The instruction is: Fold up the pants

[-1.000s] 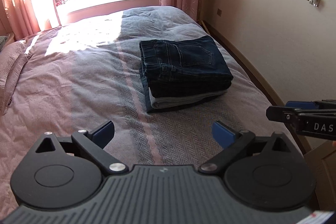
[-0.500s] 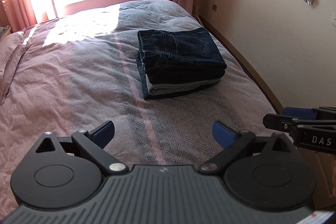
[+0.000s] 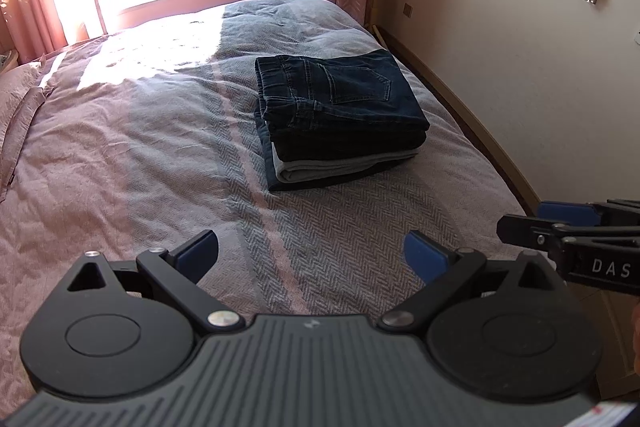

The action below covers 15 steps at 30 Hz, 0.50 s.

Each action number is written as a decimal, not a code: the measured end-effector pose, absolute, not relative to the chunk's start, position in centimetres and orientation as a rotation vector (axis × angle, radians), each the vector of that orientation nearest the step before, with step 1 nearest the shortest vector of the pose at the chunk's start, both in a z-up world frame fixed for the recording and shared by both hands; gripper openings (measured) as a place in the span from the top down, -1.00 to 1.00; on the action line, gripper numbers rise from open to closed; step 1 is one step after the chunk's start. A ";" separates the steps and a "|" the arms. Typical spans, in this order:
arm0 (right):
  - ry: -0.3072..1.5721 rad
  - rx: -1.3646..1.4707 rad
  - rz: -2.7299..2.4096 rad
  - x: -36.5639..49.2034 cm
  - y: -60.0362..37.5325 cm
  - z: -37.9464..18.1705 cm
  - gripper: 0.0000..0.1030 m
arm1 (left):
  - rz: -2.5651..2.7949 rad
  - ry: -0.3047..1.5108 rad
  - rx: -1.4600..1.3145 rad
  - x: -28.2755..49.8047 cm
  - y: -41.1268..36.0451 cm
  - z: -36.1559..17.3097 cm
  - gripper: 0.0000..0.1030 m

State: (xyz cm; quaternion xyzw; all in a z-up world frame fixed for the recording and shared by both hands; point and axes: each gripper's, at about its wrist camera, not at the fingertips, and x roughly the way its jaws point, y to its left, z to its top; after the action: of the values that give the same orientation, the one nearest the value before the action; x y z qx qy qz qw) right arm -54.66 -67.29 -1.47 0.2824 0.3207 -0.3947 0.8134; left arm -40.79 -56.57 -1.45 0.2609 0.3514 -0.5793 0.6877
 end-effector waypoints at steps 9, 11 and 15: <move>0.690 0.601 -0.822 -54.9 -68.7 -1.5 0.03 | -1.284 0.787 0.585 -41.4 -58.0 -1.4 -0.91; 0.692 0.601 -0.815 -55.0 -69.1 -1.5 0.03 | -1.277 0.788 0.584 -41.6 -58.2 -1.4 -0.91; 0.696 0.600 -0.802 -55.2 -69.8 -1.6 0.03 | -1.267 0.789 0.581 -41.9 -58.9 -1.4 -0.91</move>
State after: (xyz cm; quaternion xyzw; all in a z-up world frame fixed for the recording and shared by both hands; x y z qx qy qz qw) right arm -55.22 -69.79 -1.62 0.2818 0.3268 -0.3764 0.8198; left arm -41.86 -58.86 -1.45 0.2603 0.3535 -0.5681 0.6961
